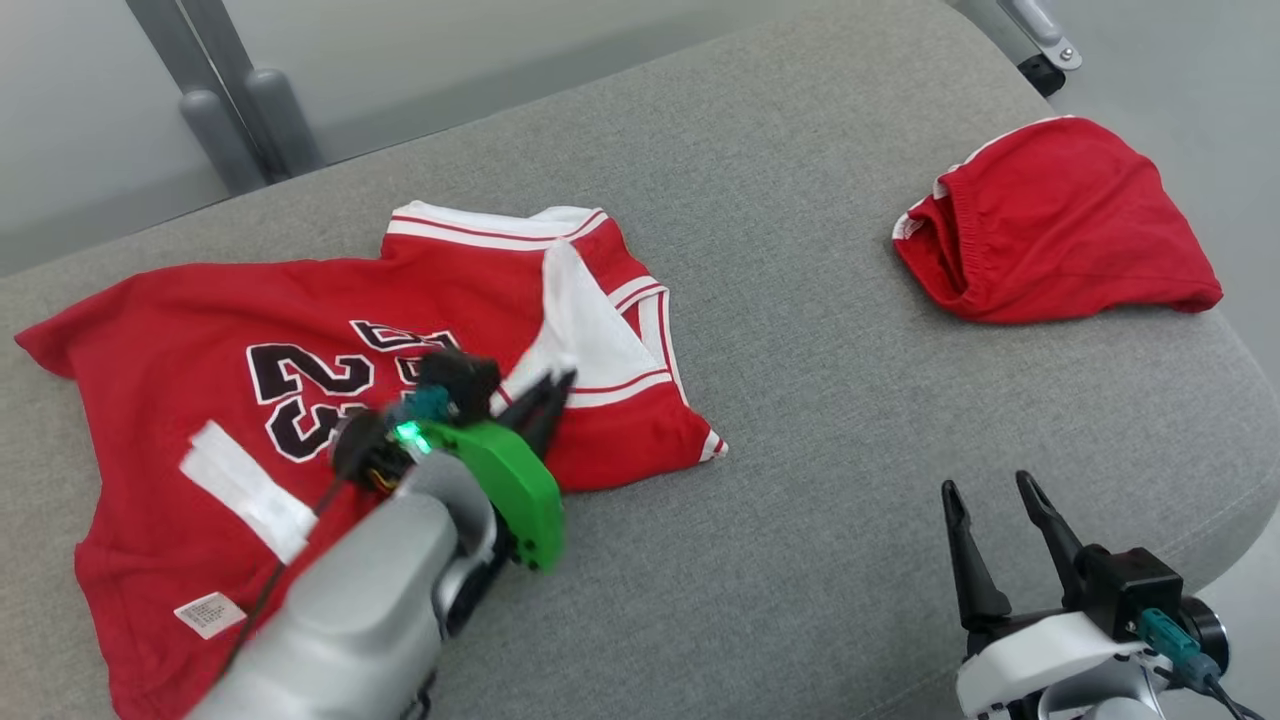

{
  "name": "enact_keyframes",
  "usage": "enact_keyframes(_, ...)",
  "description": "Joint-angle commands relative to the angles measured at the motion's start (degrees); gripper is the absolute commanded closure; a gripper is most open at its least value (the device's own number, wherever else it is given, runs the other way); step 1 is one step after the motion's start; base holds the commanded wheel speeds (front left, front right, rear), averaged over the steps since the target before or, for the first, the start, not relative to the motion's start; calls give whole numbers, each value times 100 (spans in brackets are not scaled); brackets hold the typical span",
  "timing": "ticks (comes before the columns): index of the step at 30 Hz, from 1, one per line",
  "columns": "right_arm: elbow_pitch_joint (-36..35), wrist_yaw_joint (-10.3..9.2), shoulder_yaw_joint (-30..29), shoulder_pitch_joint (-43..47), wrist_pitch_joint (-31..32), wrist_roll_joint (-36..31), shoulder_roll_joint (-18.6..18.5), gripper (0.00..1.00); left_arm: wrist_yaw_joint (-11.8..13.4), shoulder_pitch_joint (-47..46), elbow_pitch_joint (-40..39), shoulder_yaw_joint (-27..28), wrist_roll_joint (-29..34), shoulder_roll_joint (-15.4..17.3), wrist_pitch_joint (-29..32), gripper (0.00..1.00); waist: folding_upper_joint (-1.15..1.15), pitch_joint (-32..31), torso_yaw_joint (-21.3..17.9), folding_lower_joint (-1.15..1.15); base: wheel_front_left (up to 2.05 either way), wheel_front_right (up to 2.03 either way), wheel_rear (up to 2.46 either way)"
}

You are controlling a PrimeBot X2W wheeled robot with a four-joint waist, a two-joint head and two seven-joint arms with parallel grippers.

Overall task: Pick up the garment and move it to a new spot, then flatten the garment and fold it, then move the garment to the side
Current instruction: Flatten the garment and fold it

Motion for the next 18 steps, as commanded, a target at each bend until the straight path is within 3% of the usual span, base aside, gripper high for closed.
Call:
enact_keyframes(1, -1, -2, -50, 112, -16, -7, -7, 0, -30, 313, -182, -160, 191, 40, -88, 100, 0, -97, 45, 0, 0, 0, 0)
enact_keyframes(11, -13, -2, -221, 289, -16, -15, -7, 0, 24, 1908, -1685, -763, 469, 475, -343, 100, 0, -218, 306, 0, 0, 0, 0)
enact_keyframes(18, 20, -2, -271, 309, -16, -105, -7, 0, -146, 2508, -2419, -723, -27, 572, -389, 100, 0, -277, 559, 0, 0, 0, 0)
